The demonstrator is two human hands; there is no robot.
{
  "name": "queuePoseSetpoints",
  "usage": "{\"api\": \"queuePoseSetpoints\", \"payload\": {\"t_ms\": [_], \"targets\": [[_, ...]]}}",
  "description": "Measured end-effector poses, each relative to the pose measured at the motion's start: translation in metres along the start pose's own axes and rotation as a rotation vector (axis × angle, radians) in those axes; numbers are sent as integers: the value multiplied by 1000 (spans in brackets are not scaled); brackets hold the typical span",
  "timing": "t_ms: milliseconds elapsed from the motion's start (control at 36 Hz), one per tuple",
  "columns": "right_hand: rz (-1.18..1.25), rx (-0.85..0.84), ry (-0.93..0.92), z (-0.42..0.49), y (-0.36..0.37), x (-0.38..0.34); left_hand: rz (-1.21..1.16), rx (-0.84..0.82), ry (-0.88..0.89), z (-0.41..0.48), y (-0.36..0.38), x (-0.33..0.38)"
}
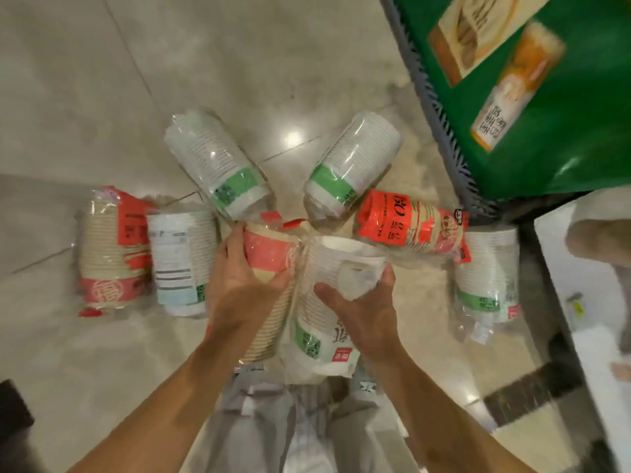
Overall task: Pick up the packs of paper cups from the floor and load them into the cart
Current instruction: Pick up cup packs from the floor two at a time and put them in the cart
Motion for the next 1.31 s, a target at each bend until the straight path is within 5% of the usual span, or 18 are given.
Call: {"api": "queuePoseSetpoints", "payload": {"t_ms": [417, 667, 917, 1306], "targets": [[15, -135, -707, -313, -147, -447, -404, 323, 145, -70, -471, 247], [170, -225, -1095, -502, -208, -608, -454, 668, 371, -163, -702, 336], [286, -454, -1384, -593, -232, -661, -517, 969, 402, -261, -785, 348], [167, -905, -1553, -667, -223, -626, -554, 1300, 74, -389, -766, 308]]}}
Point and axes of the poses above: each hand's wrist, its own z-axis towards the middle knuckle, its own y-axis out of the palm, x = y × z, the point moved 4 cm from there along z, towards the middle knuckle, and after that the axes turned 14 degrees about x, right-handed, at the moved point
